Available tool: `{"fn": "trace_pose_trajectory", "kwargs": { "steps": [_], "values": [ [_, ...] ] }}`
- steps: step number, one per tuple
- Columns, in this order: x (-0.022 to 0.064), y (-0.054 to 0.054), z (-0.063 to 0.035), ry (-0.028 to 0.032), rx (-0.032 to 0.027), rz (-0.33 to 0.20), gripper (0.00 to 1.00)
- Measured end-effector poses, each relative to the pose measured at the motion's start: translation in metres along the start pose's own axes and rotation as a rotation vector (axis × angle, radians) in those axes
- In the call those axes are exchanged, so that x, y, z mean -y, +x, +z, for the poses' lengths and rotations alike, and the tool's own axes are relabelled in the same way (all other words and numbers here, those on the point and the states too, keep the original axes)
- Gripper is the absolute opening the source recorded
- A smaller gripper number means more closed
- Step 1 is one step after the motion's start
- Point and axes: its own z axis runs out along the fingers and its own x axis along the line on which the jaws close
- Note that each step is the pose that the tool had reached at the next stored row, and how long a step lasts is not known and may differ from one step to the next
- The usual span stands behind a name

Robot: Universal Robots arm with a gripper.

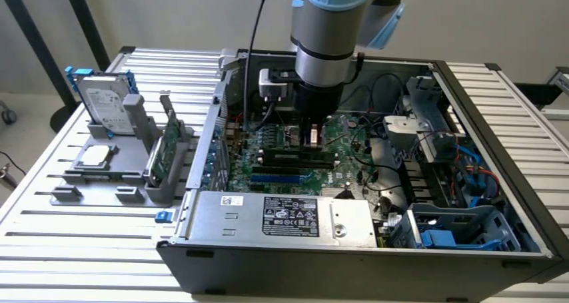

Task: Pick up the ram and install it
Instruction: 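Insert the ram into the slot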

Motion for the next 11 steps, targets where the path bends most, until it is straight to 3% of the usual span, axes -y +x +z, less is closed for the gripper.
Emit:
{"fn": "trace_pose_trajectory", "kwargs": {
  "steps": [11],
  "values": [
    [-0.0001,-0.0014,0.0037,0.0001,0.0002,0.000,0.14]
  ]
}}
